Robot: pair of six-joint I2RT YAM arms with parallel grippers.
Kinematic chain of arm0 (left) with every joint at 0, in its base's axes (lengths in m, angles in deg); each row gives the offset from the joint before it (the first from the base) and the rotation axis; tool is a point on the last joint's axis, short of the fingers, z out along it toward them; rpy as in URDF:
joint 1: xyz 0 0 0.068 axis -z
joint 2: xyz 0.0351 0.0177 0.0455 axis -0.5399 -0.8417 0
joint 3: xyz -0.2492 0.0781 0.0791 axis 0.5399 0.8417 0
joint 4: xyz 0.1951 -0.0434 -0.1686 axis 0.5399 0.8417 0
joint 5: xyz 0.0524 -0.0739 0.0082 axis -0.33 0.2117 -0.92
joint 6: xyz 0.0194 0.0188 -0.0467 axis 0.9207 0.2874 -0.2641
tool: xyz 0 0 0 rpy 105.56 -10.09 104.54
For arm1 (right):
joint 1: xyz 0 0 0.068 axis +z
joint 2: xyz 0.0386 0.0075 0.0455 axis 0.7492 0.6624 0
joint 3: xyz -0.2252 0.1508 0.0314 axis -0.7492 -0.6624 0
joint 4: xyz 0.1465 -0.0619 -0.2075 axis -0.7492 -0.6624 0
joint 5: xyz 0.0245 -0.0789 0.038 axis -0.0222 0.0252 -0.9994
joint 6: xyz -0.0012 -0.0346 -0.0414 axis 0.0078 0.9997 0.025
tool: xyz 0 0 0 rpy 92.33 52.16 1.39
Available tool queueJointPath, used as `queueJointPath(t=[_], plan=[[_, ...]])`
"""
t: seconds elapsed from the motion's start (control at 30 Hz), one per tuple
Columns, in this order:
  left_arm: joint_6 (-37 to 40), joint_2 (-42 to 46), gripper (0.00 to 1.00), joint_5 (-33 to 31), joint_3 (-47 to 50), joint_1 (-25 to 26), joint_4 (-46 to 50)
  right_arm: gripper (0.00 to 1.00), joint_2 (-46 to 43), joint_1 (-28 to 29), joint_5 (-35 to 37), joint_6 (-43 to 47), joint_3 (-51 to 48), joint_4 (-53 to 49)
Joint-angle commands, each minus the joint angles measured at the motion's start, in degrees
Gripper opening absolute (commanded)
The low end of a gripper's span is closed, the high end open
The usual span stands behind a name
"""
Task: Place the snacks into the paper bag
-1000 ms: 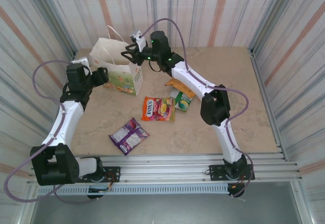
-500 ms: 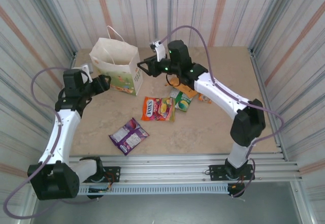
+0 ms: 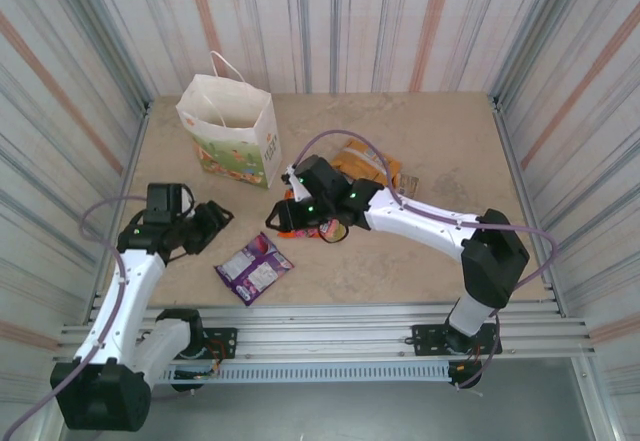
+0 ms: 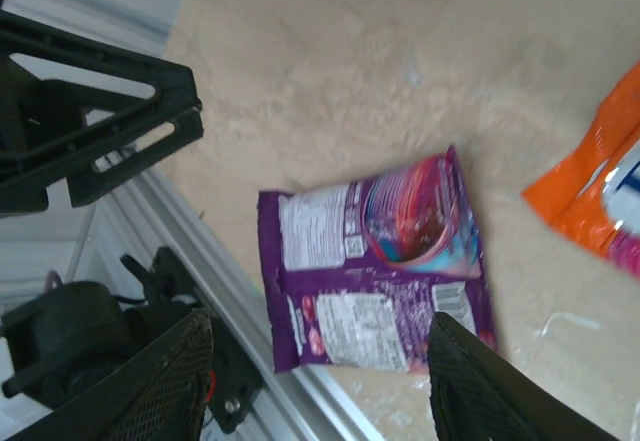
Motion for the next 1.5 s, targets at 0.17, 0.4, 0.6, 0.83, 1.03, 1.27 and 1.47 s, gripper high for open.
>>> queueJointPath(t=[0.17,0.4,0.6,0.83,1.03,1.27,1.47], plan=[[-14.4,5.3,0.73,-4.8,7.2,2.5,11.3,0.61,5.9,1.6,-0.1,-3.0,-0.8,-3.8],[-15.4,3.3,0.74,-3.9,11.8,2.7,10.1,0.6,10.6,1.9,-3.1,-2.5,-0.7,-3.0],[-13.7,-0.6,0.75,-2.5,14.2,2.9,5.4,0.59,14.1,1.9,-4.6,-2.3,-0.4,-2.4],[-13.0,-5.7,0.73,3.7,18.7,3.5,-4.6,0.53,16.0,0.8,-4.9,-5.5,-1.6,-2.5],[-12.5,-6.3,0.68,6.4,21.0,4.5,-10.3,0.45,17.2,0.1,-5.5,-6.4,-2.8,-2.3],[-13.8,-3.3,0.58,8.5,22.7,5.0,-15.4,0.35,17.8,-1.0,-5.9,-7.4,-4.6,-1.8],[-13.1,-1.0,0.4,9.9,22.0,5.1,-15.3,0.33,17.8,-1.3,-6.9,-8.6,-5.6,0.3]])
